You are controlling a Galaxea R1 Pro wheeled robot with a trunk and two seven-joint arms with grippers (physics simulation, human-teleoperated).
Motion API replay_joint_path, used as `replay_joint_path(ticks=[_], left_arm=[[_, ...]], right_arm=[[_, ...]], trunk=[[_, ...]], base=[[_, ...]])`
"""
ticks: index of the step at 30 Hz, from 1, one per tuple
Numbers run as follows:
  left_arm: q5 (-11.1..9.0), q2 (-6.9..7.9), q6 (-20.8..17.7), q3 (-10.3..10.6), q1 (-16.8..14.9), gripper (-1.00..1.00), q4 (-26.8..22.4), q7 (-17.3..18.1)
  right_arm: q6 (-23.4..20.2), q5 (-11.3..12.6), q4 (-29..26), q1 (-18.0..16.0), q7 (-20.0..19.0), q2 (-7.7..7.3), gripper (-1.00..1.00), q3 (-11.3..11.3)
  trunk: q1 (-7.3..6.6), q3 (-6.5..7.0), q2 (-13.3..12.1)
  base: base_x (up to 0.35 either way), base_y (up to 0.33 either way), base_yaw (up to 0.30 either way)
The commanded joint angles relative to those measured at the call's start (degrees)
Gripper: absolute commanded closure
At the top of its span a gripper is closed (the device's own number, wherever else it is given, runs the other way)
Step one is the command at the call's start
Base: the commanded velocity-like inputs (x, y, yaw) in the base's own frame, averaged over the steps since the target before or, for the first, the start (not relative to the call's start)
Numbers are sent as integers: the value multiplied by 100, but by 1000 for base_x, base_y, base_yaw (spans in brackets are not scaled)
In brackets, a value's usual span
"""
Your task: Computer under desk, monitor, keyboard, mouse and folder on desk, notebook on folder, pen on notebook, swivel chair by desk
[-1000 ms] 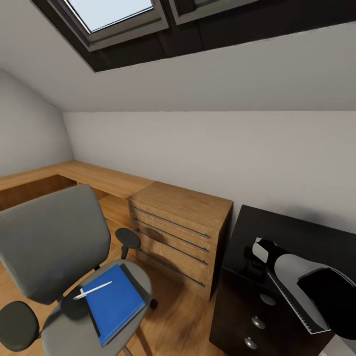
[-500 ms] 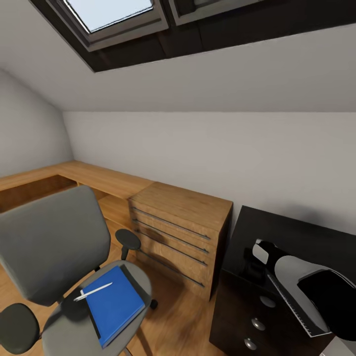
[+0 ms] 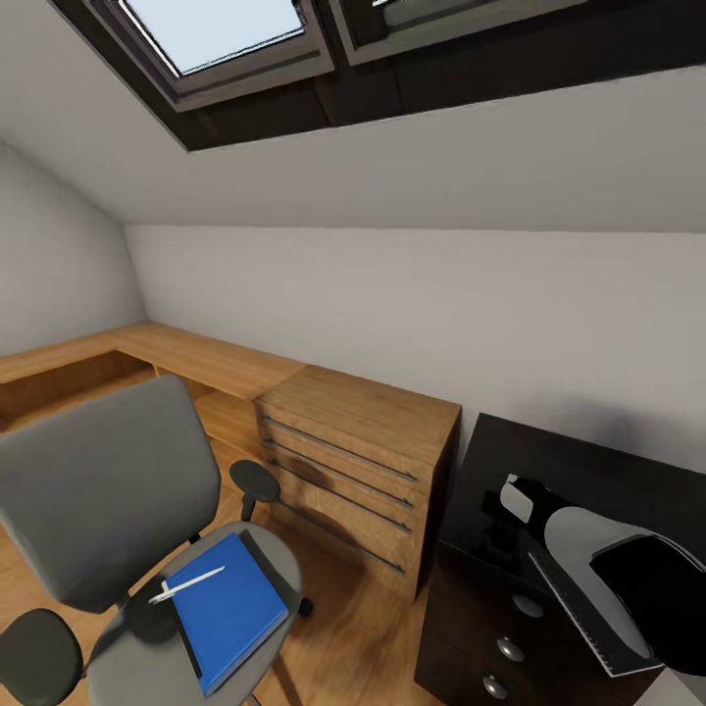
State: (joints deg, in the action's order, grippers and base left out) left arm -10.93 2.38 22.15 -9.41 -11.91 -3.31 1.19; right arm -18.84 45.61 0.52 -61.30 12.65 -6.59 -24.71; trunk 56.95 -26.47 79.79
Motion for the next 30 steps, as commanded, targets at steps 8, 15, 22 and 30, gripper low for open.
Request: replay_joint_path(ticks=[8,15,22,30], left_arm=[[-15,0,11,-33,-4,-100,6,13],[-15,-5,8,-34,-4,-100,6,13],[-10,-9,8,-35,-4,-100,6,-3],[-15,-9,8,-43,-4,-100,6,-18]], right_arm=[[-17,53,-169,-5,19,32,100,-37],[-8,57,-173,-5,18,67,100,-59],[-2,54,-175,-5,12,76,100,-61],[-5,54,-171,-5,2,76,100,-60]], trunk=[[-177,138,-319],[-330,264,-600],[-484,389,-880],[-660,533,-1201]], base=[[0,0,0],[0,0,0],[0,0,0],[0,0,0]])
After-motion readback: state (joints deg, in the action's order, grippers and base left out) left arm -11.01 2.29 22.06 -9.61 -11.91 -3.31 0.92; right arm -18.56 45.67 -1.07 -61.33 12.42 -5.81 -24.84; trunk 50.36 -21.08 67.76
